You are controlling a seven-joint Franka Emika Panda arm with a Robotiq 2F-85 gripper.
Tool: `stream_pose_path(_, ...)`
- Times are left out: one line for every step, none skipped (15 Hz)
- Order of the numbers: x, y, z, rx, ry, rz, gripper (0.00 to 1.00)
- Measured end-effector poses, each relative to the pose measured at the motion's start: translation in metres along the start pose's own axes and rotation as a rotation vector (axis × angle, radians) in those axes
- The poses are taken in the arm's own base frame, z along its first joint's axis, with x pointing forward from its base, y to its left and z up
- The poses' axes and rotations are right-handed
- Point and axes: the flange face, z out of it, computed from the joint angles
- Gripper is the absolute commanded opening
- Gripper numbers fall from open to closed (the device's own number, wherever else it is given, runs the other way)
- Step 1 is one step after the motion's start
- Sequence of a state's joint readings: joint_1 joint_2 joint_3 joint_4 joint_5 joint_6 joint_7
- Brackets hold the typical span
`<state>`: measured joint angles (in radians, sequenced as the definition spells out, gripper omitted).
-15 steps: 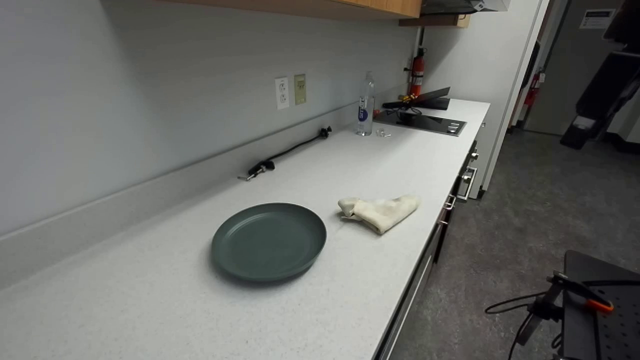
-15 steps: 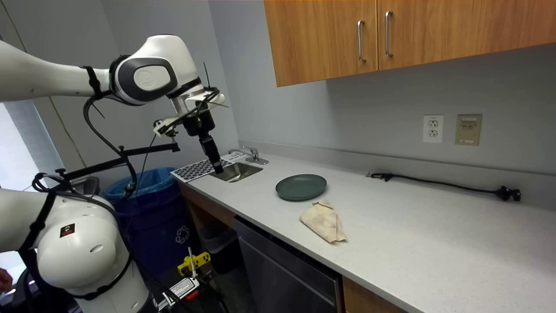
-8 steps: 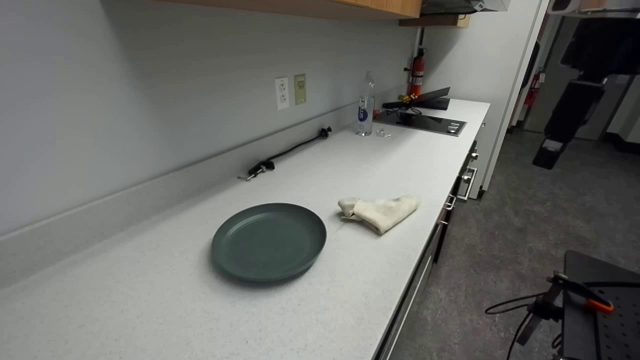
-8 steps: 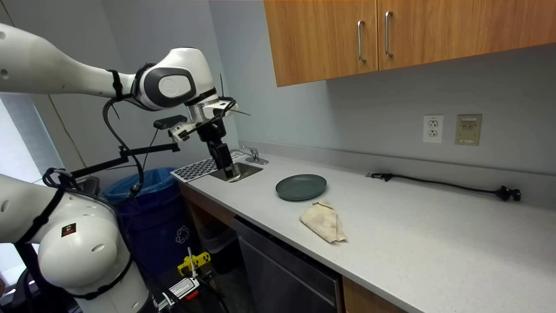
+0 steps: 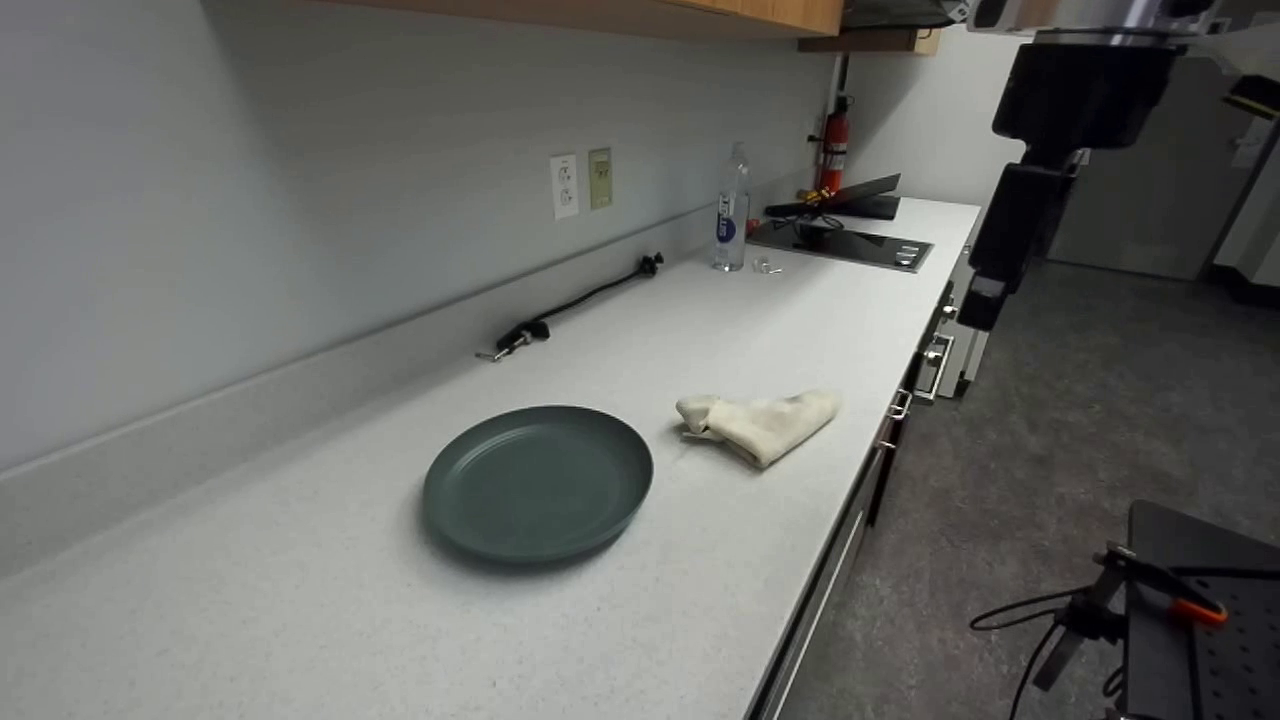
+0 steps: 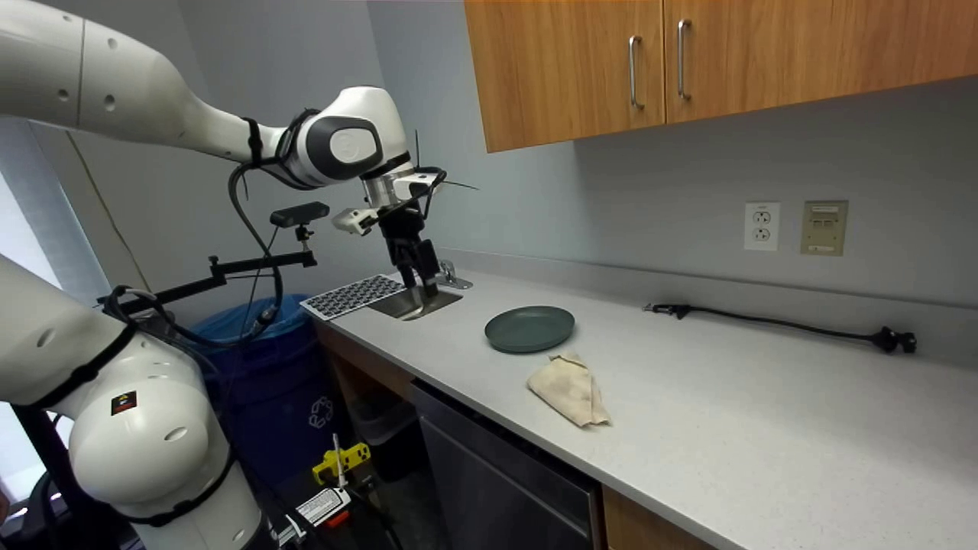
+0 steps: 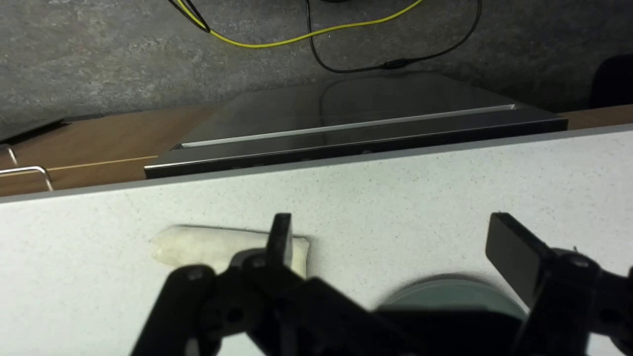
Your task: Spread the towel out on the counter
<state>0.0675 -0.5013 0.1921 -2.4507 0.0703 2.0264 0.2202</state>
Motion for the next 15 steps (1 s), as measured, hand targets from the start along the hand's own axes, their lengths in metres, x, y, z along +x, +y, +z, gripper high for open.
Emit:
stream_pose_path(0.006,-0.003,-0.003,-0.007,0.005,-0.011,1.00)
stream_pose_path(0.010,-0.006,-0.005,-0.011,0.010,-0.019,1.00)
stream_pose_path(0.012,-0.007,-0.007,-0.013,0.014,-0.024,1.00)
stream_pose_path(0.013,-0.008,-0.008,-0.013,0.015,-0.026,1.00)
stream_pose_path(0.013,-0.008,-0.008,-0.013,0.015,-0.026,1.00)
stream_pose_path(0.013,-0.008,-0.008,-0.013,0.015,-0.026,1.00)
stream_pose_path(0.013,-0.008,-0.008,-0.013,0.015,-0.026,1.00)
stream_pose_path(0.013,-0.008,-0.008,-0.013,0.015,-0.027,1.00)
stream_pose_path(0.013,-0.008,-0.008,-0.013,0.015,-0.027,1.00)
stream_pose_path(0.013,-0.008,-0.008,-0.013,0.015,-0.027,1.00)
stream_pose_path(0.013,-0.008,-0.008,-0.013,0.015,-0.027,1.00)
stream_pose_path(0.013,-0.008,-0.007,-0.013,0.014,-0.026,1.00)
stream_pose_path(0.013,-0.008,-0.006,-0.013,0.012,-0.024,1.00)
stream_pose_path(0.014,-0.007,-0.004,-0.014,0.008,-0.022,1.00)
stream_pose_path(0.016,-0.006,-0.001,-0.014,0.006,-0.019,1.00)
